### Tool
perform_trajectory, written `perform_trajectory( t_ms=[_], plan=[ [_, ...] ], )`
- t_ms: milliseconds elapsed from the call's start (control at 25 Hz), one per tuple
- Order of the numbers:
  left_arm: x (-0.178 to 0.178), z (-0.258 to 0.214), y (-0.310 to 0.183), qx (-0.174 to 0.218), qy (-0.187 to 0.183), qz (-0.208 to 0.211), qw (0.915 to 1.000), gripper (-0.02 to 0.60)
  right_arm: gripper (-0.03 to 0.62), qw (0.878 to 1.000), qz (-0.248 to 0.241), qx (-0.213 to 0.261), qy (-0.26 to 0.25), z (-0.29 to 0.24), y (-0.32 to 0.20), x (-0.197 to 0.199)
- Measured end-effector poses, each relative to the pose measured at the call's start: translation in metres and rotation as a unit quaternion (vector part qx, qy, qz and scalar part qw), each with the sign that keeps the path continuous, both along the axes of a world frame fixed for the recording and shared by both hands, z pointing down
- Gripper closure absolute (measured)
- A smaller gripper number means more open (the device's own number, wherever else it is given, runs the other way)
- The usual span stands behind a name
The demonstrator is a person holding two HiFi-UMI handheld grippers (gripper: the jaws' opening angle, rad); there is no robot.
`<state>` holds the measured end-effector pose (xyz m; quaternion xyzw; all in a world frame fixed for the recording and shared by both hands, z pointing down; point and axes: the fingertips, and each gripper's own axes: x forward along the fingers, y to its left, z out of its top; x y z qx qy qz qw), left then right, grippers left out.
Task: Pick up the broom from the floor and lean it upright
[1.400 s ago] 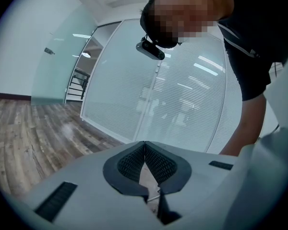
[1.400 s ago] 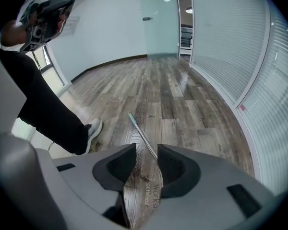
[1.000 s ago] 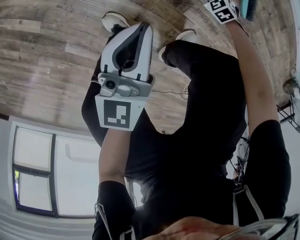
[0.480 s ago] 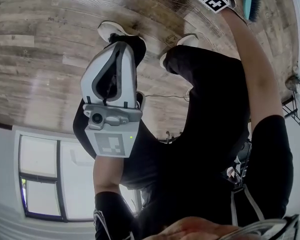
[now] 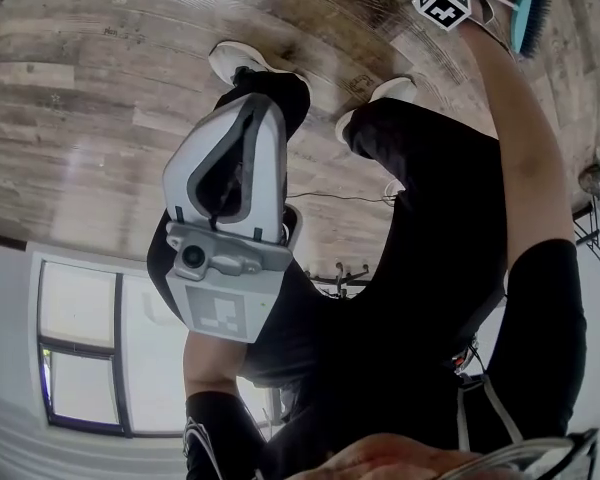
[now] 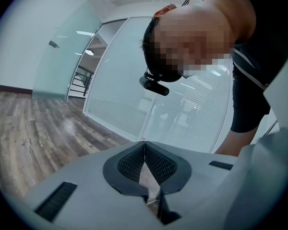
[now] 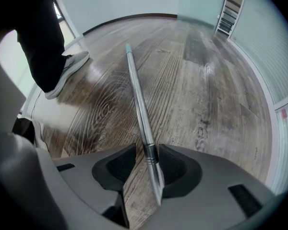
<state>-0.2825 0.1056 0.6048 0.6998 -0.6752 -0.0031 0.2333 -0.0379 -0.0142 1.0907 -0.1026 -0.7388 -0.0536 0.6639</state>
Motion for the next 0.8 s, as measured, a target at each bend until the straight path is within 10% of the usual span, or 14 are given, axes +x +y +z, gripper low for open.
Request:
perform_trajectory(
  t_ms=[320,800],
  plan=[
    [0.000,0.006,0.006,-0.008,0.010,0.002,0.9999,0.563,0.505,0.998,-0.057,0.012,0.007,-0.002,0.006,0.000],
    [0.021,0.002,0.016,-0.020,0.017,-0.015,0.9996,0.563,0.513,0.998,0.004,0.005,-0.058,-0.109,0.039,-0.023]
  ],
)
